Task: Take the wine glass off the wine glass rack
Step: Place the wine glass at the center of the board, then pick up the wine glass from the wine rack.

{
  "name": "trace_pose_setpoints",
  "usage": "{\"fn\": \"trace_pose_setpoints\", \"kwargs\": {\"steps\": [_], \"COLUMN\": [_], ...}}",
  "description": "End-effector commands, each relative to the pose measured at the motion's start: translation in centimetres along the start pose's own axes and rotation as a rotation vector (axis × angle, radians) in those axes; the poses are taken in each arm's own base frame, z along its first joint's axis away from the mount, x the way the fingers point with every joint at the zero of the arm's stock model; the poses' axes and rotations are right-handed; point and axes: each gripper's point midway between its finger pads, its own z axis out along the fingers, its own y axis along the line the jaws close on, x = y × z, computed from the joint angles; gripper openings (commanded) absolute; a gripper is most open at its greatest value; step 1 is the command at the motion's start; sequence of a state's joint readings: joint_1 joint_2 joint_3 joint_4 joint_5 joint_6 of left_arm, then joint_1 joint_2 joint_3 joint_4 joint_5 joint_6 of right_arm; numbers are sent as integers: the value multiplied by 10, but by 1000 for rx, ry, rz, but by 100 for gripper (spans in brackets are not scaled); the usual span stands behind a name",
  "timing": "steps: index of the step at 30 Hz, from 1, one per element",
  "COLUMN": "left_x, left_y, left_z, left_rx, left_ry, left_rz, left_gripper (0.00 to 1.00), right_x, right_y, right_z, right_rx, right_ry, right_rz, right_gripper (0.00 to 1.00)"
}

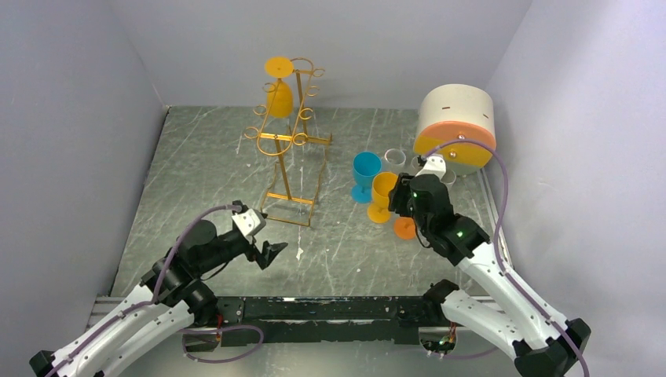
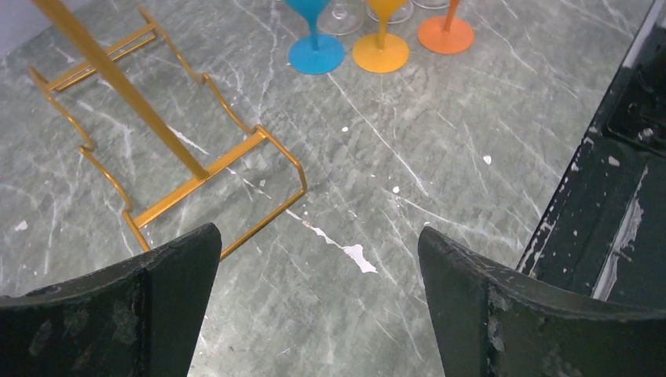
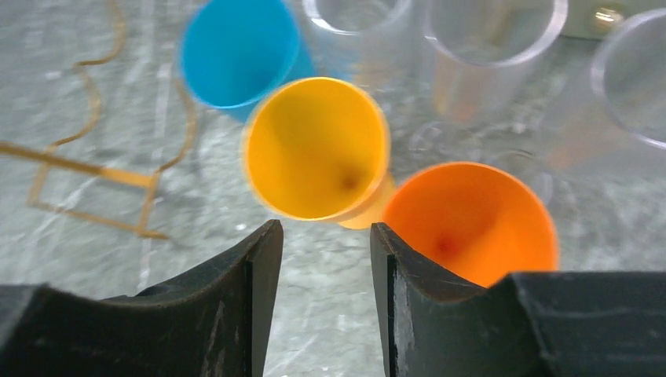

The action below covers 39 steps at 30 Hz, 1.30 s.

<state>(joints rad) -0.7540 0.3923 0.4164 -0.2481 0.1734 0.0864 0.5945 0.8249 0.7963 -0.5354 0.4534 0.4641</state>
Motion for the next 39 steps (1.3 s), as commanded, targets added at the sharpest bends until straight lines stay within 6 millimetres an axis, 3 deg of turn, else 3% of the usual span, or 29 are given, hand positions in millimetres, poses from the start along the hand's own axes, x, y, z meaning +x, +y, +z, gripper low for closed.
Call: {"fn": "trace_pose_setpoints", "kwargs": {"steps": [1, 6, 11, 16, 21, 26, 32, 36, 39], "left_x": [-33, -20, -4, -10, 11, -12, -50, -70, -91], "left_y": [17, 63, 79, 88, 132, 171, 215, 257, 274], "left_z": [-6, -13, -6, 11, -10, -34, -29, -44, -41], "left_rx": [-113, -437, -536, -600, -800, -833, -728, -692, -560], "left_ry": [-91, 3, 135, 112, 9, -117, -52, -147, -214], "left_rz": [-114, -349, -422, -608, -747, -798, -735, -785, -826], "left_gripper": [99, 99, 99, 99, 99, 99, 99, 99, 99], "right_x": [-17, -16, -12, -3, -3, -8, -20, -30, -41], "right_y": [51, 81, 108, 115, 113, 107, 103, 107, 108], "right_z": [-18, -31, -38, -35, -34, -36, -41, -53, -59], "right_rx": [-309, -505, -647, -672, -656, -636, -623, -660, -668], "right_ry": [-50, -75, -34, 19, 27, -11, -61, -69, -95], "right_rz": [9, 51, 91, 105, 77, 64, 29, -11, -14], "right_gripper": [50, 54, 56, 59, 60, 60, 60, 61, 62]}}
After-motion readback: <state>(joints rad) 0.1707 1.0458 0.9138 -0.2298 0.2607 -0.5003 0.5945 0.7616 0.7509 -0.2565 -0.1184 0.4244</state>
